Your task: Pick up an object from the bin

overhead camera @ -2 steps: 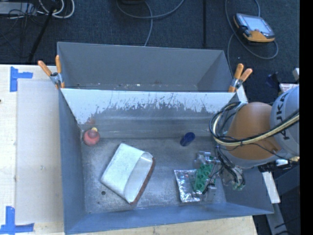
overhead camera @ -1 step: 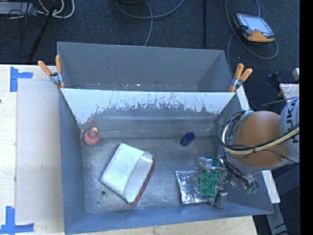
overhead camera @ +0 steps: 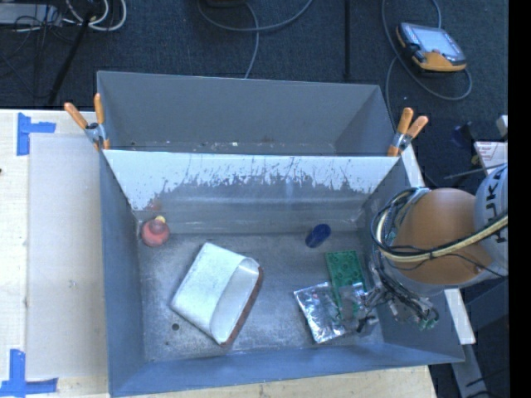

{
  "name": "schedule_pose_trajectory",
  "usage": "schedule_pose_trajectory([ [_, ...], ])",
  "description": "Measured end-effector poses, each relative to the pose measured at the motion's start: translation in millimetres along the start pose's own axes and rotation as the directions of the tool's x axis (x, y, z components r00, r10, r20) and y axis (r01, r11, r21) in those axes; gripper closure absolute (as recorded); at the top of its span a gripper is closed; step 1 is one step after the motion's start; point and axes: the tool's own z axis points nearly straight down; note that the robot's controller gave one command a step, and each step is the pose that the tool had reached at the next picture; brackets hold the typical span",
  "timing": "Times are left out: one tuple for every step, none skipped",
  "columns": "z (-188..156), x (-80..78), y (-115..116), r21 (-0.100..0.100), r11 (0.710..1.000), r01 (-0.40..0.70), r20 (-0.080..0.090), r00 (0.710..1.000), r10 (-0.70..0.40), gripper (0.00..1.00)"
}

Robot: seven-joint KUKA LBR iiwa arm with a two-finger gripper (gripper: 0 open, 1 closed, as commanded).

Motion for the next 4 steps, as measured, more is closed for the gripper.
schedule_pose_trajectory([
  [0, -1.4, 0, 0.001, 1.0, 0.001, 0.006, 1.0, -0.001, 0.0],
  [0, -68.6, 5, 0.001, 1.0, 0.004, 0.005, 1.0, -0.004, 0.0],
  [0, -66.6, 4, 0.0, 1.0, 0.002, 0.002, 1.0, -0.002, 1.0],
  [0, -66.1, 4, 0.0, 1.0, 0.001, 0.001, 1.0, -0.001, 0.0],
])
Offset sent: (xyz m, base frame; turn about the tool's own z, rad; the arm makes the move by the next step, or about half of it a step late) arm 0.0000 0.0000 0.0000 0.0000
